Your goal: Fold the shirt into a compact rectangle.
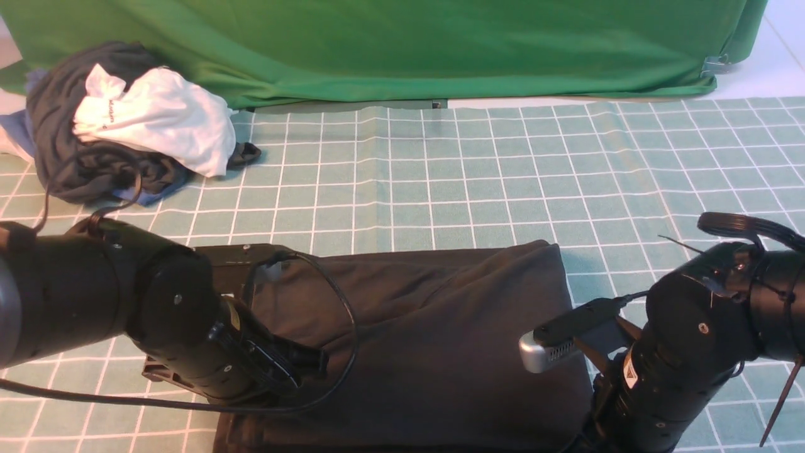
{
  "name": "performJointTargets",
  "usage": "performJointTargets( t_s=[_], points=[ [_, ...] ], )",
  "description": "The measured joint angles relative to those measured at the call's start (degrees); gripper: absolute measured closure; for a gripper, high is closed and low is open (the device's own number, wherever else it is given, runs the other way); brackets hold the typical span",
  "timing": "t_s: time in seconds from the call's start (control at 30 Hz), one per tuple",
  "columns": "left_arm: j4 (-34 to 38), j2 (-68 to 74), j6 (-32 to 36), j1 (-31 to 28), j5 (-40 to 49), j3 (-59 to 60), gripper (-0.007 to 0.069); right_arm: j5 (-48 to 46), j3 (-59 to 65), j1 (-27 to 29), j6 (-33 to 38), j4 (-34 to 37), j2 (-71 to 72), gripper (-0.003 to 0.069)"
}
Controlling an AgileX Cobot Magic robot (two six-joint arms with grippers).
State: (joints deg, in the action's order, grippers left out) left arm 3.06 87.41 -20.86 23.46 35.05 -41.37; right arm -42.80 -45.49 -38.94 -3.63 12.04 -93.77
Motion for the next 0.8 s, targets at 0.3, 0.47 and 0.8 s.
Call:
performJointTargets(
  t_s=[0.3, 0.47, 0.8],
  points=[
    [-2.7, -11.2, 0.4, 0.0, 6.1, 0.6, 0.0611, -4.9, -9.5, 5.0, 2.5, -1.5, 8.7, 0.0622],
    [-2.7, -21.0, 0.4, 0.0, 11.3, 0.6, 0.0611, -8.7, -19.6, 16.8, 6.5, -0.5, 6.8, 0.0559],
    [-0.7, -34.6, 0.4, 0.0, 16.5, 0.7, 0.0611, -13.6, -36.9, 24.9, 17.7, 13.3, -12.0, 0.0076]
  ],
)
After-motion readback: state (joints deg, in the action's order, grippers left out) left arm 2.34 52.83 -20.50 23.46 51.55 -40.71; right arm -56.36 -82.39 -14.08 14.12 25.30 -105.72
